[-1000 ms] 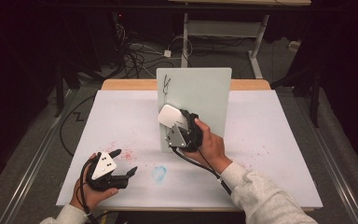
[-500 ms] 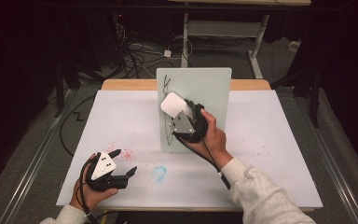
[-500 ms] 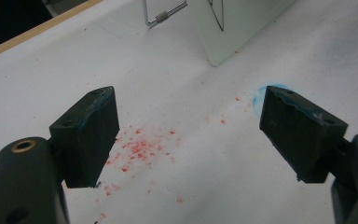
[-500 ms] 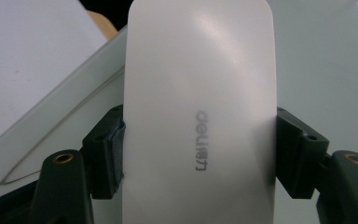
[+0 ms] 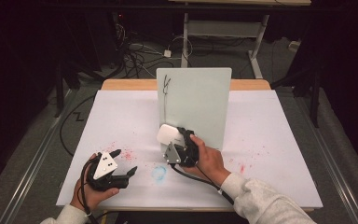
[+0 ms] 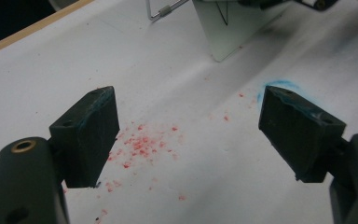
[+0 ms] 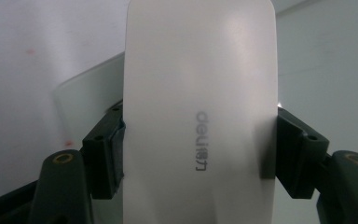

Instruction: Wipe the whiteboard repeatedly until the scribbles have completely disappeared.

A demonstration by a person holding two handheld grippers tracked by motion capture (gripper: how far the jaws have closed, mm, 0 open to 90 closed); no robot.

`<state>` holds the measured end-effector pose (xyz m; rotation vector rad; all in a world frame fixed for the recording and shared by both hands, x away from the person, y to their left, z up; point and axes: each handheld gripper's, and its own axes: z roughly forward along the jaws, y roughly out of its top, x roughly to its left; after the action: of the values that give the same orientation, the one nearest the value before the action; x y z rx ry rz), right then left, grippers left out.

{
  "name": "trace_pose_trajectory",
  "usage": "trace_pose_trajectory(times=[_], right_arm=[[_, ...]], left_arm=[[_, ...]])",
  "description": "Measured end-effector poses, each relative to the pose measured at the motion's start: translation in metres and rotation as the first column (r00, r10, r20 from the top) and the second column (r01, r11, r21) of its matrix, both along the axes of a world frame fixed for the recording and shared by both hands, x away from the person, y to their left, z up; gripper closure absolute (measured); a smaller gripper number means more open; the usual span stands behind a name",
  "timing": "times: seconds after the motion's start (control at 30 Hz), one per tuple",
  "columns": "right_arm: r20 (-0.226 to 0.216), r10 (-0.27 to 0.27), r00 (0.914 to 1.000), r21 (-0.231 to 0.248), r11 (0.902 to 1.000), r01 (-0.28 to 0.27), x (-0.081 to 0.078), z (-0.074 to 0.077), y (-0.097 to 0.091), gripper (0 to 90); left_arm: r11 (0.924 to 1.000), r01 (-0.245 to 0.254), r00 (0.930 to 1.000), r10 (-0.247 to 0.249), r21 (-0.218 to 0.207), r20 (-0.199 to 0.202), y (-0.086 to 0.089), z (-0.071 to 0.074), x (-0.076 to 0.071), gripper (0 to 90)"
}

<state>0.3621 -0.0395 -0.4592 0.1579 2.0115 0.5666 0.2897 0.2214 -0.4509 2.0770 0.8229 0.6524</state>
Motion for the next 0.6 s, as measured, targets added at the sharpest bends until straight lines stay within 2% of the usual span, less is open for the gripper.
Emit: trace_pose_trajectory(times=[0.03, 0.13, 0.23, 0.4, 0.47, 0.53, 0.6], right_arm=[[-0.002, 0.008, 1.0000, -0.022, 0.9997, -0.008, -0.002, -0.004, 0.002, 31.0], [-0.013, 0.010, 0.9999, -0.032, 0.9994, -0.010, -0.002, -0.006, 0.003, 31.0], [0.030, 0.001, 0.9995, -0.023, 0.9997, 0.000, 0.002, 0.003, 0.002, 31.0], [0.032, -0.038, 0.9988, 0.068, 0.9971, 0.035, 0.009, 0.021, -0.004, 31.0], [0.034, -0.039, 0.9986, 0.065, 0.9972, 0.037, 0.008, 0.019, -0.004, 31.0], [0.011, -0.031, 0.9995, 0.058, 0.9978, 0.030, 0.005, 0.013, -0.005, 31.0], [-0.015, -0.012, 0.9998, 0.012, 0.9998, 0.013, 0.001, 0.002, -0.004, 31.0]], left_arm=[[1.0000, -0.001, 1.0000, 0.001, 0.001, -0.001, 0.000, 0.000, 0.000, 19.6], [1.0000, -0.001, 1.0000, 0.001, -0.003, 0.005, 0.000, 0.001, -0.001, 19.6], [1.0000, -0.001, 1.0000, 0.001, 0.000, 0.001, 0.001, 0.000, 0.000, 19.6], [1.0000, -0.001, 1.0000, 0.001, 0.002, 0.001, 0.001, 0.000, 0.000, 19.6], [1.0000, -0.001, 1.0000, 0.001, 0.001, 0.001, 0.001, 0.000, 0.000, 19.6], [1.0000, -0.001, 1.0000, 0.001, 0.004, 0.003, 0.001, 0.000, -0.001, 19.6], [1.0000, -0.002, 1.0000, 0.002, 0.000, 0.003, 0.001, 0.000, -0.001, 19.6]])
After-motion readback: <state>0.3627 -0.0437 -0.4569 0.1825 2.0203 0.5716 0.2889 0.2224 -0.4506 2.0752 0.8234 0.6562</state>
